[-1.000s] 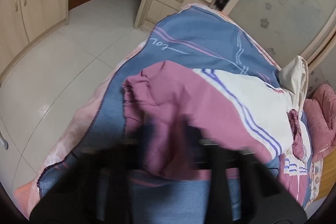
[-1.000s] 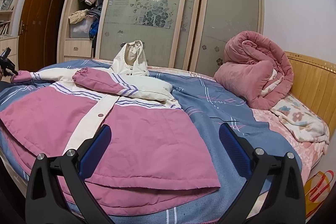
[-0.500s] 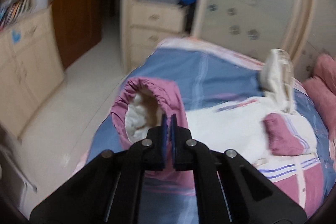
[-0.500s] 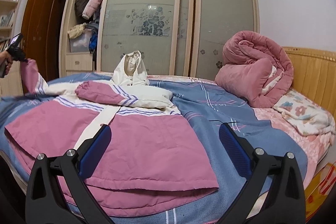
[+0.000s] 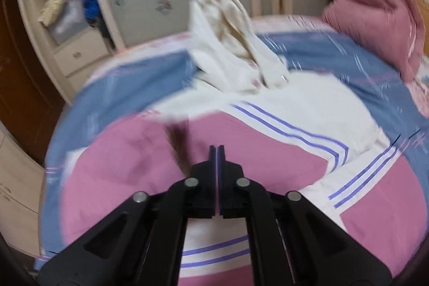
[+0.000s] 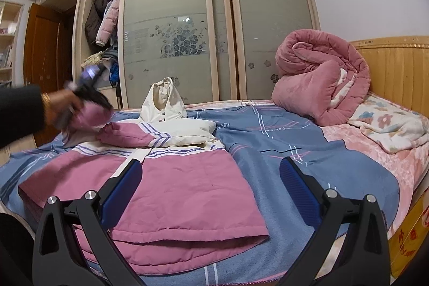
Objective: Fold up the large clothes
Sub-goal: 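Fold the held sleeve across the jacket chest and open the left gripper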
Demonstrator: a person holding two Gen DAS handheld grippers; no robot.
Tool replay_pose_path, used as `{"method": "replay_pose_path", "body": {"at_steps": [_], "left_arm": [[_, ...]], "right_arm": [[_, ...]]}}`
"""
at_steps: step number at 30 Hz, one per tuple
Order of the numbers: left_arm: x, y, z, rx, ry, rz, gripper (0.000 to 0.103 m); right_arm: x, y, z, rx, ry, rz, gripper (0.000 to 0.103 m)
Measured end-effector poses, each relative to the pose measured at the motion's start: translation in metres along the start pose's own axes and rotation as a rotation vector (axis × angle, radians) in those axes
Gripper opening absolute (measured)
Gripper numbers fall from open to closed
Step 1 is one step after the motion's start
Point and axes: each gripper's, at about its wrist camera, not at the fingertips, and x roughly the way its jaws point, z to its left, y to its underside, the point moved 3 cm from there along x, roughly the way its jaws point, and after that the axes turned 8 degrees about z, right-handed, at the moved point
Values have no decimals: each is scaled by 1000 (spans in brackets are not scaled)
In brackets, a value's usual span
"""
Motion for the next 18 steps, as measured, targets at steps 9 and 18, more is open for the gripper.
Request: {"method": "replay_pose_path", "body": {"at_steps": [9, 18], "left_arm": [[14, 47, -45, 16, -5, -45, 80], [-199, 219, 20, -215, -40, -465, 101]], "right_arm": [[-2, 0, -11, 43, -13, -1, 102], [2, -1, -2, 22, -11, -2, 102]]}}
